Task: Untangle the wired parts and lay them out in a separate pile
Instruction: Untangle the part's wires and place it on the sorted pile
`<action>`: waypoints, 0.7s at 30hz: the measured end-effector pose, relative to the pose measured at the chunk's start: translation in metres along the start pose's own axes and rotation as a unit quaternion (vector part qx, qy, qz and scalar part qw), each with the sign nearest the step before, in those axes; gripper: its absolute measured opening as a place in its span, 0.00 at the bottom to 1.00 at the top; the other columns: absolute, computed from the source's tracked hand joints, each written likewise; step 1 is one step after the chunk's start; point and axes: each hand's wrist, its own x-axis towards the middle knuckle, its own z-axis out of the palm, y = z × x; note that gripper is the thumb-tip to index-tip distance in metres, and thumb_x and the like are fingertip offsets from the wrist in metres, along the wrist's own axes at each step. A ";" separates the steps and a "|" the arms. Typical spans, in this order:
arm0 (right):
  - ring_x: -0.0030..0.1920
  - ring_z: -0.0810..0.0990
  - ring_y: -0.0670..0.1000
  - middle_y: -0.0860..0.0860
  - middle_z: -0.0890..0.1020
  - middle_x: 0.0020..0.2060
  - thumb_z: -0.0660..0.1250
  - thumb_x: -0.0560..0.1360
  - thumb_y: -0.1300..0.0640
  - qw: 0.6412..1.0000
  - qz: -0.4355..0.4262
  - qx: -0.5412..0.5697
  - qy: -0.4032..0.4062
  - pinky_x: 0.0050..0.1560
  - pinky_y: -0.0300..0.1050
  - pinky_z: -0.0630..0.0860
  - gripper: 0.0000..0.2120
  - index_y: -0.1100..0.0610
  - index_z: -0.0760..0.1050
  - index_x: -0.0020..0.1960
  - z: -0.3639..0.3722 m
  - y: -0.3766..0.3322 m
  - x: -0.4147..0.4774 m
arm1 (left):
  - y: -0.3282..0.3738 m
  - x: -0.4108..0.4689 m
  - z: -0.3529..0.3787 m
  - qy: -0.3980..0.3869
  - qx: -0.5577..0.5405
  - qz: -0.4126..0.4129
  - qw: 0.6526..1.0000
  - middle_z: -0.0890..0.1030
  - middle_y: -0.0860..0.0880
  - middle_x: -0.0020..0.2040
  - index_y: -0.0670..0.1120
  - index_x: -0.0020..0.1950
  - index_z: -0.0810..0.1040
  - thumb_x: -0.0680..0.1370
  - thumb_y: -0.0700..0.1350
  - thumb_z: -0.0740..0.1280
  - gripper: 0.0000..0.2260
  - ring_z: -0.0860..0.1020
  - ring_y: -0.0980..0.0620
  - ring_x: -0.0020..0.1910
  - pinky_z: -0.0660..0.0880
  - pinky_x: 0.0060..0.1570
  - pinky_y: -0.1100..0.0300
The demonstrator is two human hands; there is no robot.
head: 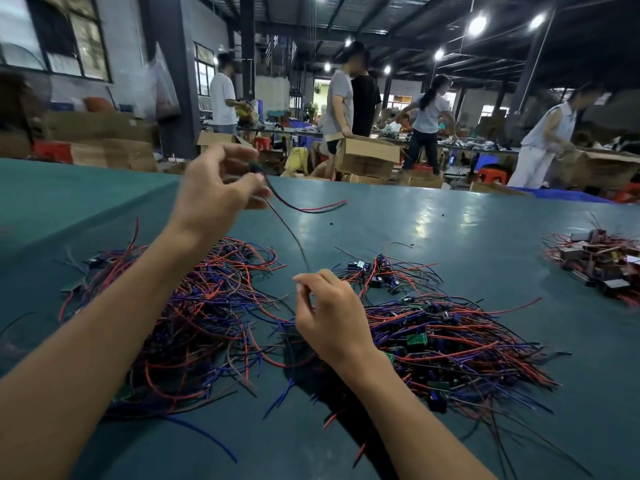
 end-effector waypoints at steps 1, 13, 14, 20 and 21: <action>0.45 0.81 0.58 0.55 0.84 0.47 0.67 0.79 0.60 1.000 0.019 0.024 -0.001 0.48 0.53 0.78 0.09 0.60 0.83 0.55 -0.001 0.000 0.000 | -0.005 -0.002 0.008 -0.028 -0.093 -0.061 0.993 0.82 0.41 0.51 0.40 0.61 0.77 0.80 0.35 0.67 0.10 0.85 0.48 0.44 0.82 0.45 0.55; 0.41 0.81 0.65 0.47 0.86 0.44 0.72 0.78 0.55 0.951 0.139 0.277 0.013 0.44 0.59 0.80 0.15 0.53 0.82 0.64 -0.015 0.003 0.009 | -0.089 -0.059 0.044 -0.083 -0.333 -0.202 0.917 0.86 0.44 0.46 0.43 0.54 0.86 0.71 0.41 0.74 0.11 0.84 0.53 0.38 0.80 0.33 0.62; 0.42 0.83 0.65 0.48 0.87 0.45 0.73 0.78 0.57 0.938 0.144 0.315 0.018 0.47 0.61 0.81 0.13 0.53 0.83 0.62 -0.016 0.000 0.009 | -0.091 -0.062 0.046 -0.095 -0.331 -0.189 0.920 0.86 0.44 0.46 0.43 0.54 0.86 0.71 0.42 0.75 0.11 0.84 0.53 0.37 0.80 0.32 0.63; 0.27 0.75 0.43 0.47 0.84 0.33 0.71 0.78 0.61 0.889 0.203 0.403 0.075 0.31 0.35 0.72 0.04 0.60 0.86 0.50 -0.027 -0.002 0.010 | -0.105 -0.074 0.054 -0.129 -0.299 -0.173 0.929 0.84 0.42 0.44 0.47 0.60 0.84 0.71 0.52 0.78 0.19 0.80 0.51 0.32 0.74 0.25 0.62; 0.25 0.73 0.44 0.47 0.83 0.31 0.72 0.78 0.60 0.879 0.223 0.414 0.085 0.28 0.35 0.69 0.05 0.60 0.85 0.48 -0.030 -0.002 0.012 | -0.106 -0.074 0.056 -0.122 -0.287 -0.192 0.931 0.84 0.43 0.42 0.48 0.60 0.83 0.71 0.57 0.77 0.21 0.78 0.52 0.30 0.72 0.24 0.63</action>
